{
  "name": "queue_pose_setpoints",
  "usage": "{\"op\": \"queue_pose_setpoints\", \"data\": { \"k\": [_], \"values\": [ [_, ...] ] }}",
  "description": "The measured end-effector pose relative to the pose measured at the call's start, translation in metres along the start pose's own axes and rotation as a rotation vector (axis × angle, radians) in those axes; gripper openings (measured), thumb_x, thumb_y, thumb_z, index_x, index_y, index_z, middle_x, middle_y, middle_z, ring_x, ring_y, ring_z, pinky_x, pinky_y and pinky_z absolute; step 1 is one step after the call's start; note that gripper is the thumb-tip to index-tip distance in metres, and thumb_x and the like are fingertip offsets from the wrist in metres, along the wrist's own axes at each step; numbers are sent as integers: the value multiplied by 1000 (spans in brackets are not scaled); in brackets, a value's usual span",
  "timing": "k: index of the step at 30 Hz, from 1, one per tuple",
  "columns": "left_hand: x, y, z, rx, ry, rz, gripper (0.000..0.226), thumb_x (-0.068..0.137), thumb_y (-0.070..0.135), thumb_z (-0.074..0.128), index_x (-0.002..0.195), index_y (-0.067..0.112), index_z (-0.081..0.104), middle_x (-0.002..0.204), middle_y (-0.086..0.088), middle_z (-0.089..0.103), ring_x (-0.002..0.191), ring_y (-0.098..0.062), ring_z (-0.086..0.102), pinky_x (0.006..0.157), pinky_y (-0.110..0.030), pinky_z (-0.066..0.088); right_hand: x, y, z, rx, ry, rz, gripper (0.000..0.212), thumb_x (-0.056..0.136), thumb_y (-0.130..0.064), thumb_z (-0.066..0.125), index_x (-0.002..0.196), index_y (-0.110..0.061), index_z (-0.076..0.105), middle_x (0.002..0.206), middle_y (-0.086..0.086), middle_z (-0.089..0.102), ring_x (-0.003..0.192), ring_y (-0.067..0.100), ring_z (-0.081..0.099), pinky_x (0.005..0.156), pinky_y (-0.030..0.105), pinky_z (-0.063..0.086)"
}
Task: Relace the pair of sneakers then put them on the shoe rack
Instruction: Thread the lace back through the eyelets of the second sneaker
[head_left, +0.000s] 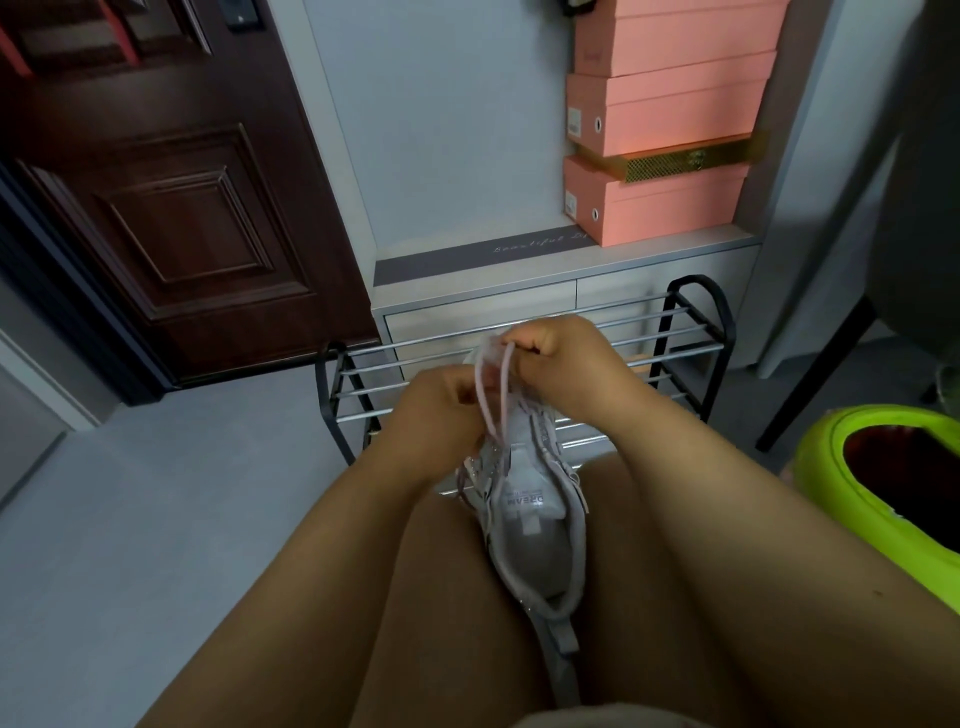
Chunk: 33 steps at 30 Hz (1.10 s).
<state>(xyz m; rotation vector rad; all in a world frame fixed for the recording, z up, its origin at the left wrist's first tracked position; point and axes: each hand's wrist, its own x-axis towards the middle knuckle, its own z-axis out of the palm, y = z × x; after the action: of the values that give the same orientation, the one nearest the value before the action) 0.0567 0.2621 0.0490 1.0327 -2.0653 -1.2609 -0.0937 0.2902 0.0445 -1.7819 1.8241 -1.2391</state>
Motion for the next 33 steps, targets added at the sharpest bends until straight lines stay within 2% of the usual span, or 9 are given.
{"op": "queue_pose_setpoints", "data": {
  "k": [3, 5, 8, 14, 18, 21, 26, 30, 33],
  "values": [
    [15, 4, -5, -44, -3, 34, 10, 86, 13, 66, 83, 21, 73, 57, 10, 65, 50, 2, 57, 53, -12, 47, 15, -14, -6, 144, 58, 42, 26, 87, -3, 55, 77, -17, 74, 79, 16, 71, 70, 29, 66, 67, 38, 54],
    [26, 5, -7, -48, -16, 55, 10, 87, 10, 65, 84, 12, 73, 61, 7, 66, 48, 3, 56, 51, -13, 46, 24, -20, -9, 130, 40, 48, 24, 86, -1, 53, 83, -12, 74, 79, 17, 70, 62, 22, 63, 60, 34, 53],
    [41, 8, -8, -141, 63, -92, 30, 91, 1, 54, 68, -9, 71, 85, -25, 67, 36, 1, 51, 41, -12, 40, 28, -16, -12, 254, -2, 89, 17, 87, -3, 55, 93, -5, 71, 71, 8, 67, 53, 8, 57, 53, 24, 45],
    [66, 22, -29, -259, 75, 9, 22, 91, 14, 58, 73, 14, 70, 66, 0, 59, 47, -8, 47, 45, -18, 41, 8, 3, -1, 237, -253, 208, 13, 83, -25, 69, 77, -14, 71, 58, -4, 55, 48, 6, 43, 50, 18, 38],
    [73, 26, -26, -361, 29, -33, 22, 95, 16, 53, 80, 11, 69, 63, 1, 56, 53, -10, 42, 44, -17, 39, 16, 2, 6, 318, -117, 270, 37, 90, -14, 60, 55, -23, 68, 44, -7, 51, 39, 5, 41, 46, 19, 35],
    [72, 9, -28, -410, -28, -100, 26, 96, 11, 49, 81, 10, 69, 63, -1, 53, 51, -10, 41, 42, -17, 40, 29, -3, -5, 426, -1, 322, 24, 90, -11, 56, 71, -14, 71, 49, -7, 59, 41, 5, 45, 46, 18, 38],
    [64, -4, -23, -313, -291, -64, 15, 89, 8, 58, 95, -1, 69, 62, -8, 41, 47, -11, 34, 39, -15, 34, 51, -17, -16, 444, 66, 260, 23, 88, -21, 63, 68, -11, 69, 46, -7, 54, 45, 9, 45, 46, 20, 41],
    [69, -3, -17, -266, -112, -56, 22, 93, 13, 56, 75, 7, 68, 52, 0, 54, 39, -7, 36, 38, -12, 34, 53, -10, -9, 449, -23, 269, 27, 91, -32, 58, 73, -18, 72, 55, -4, 58, 53, 16, 52, 60, 29, 46],
    [81, -3, -24, -385, -4, -84, 29, 93, 10, 54, 68, 9, 69, 67, -13, 53, 38, -7, 32, 35, -14, 28, 40, 6, -7, 538, -100, 364, 33, 95, -37, 50, 79, -15, 69, 64, 3, 50, 50, 13, 41, 45, 20, 35]
  ]
}}
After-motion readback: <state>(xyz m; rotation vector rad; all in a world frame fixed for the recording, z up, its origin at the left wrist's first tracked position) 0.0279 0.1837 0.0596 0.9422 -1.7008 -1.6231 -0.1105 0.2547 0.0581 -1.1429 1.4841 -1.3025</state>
